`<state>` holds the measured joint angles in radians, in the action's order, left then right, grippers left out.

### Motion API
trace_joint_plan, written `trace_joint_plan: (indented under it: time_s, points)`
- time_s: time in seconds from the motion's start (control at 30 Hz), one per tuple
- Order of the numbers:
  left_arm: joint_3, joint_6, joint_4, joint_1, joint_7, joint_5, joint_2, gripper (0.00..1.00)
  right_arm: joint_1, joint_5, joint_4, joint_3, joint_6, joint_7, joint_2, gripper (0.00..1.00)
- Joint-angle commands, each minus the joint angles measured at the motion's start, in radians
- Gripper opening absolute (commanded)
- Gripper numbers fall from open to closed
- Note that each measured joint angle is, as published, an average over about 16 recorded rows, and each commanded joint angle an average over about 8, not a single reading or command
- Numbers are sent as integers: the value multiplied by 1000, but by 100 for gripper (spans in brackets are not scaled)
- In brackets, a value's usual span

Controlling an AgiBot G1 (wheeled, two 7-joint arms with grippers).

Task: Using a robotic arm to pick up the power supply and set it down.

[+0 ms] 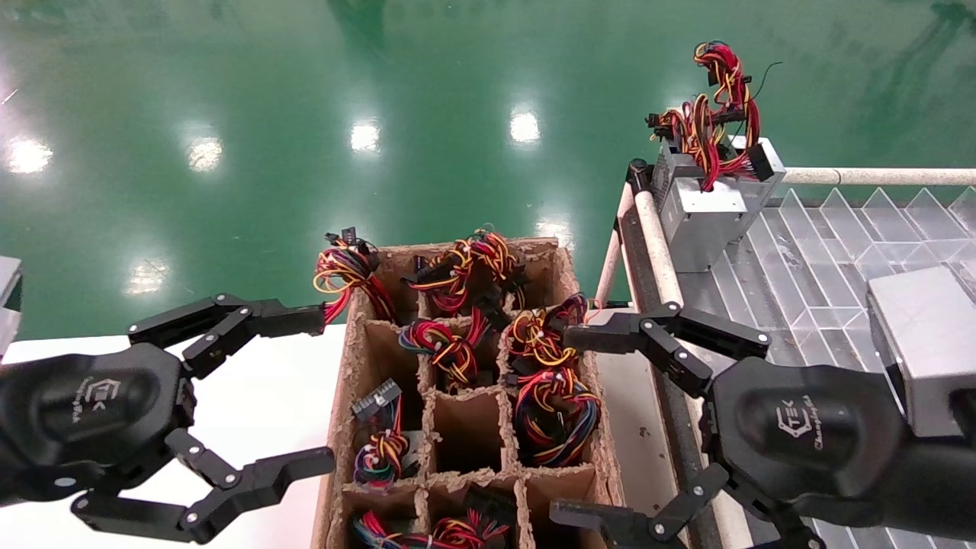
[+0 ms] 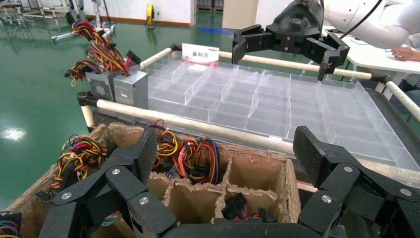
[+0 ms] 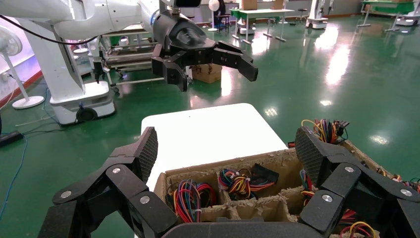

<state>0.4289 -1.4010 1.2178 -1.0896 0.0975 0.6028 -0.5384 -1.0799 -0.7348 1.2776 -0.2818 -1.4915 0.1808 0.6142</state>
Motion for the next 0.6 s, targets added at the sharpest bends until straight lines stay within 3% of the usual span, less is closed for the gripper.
trace_joint_plan:
  time_s: [0.03, 0.17, 0.4, 0.6]
  points:
    - [0, 0, 0, 0, 0, 0, 0, 53, 0, 0, 0, 0, 0, 0, 0, 100]
    - [0, 0, 0, 0, 0, 0, 0, 3, 0, 0, 0, 0, 0, 0, 0, 100]
    - [0, 0, 0, 0, 0, 0, 0, 0, -2, -16, -11, -6, 1, -11, 4, 100]
    - [0, 0, 0, 0, 0, 0, 0, 0, -44, -100, -45, -44, 19, -27, 49, 100]
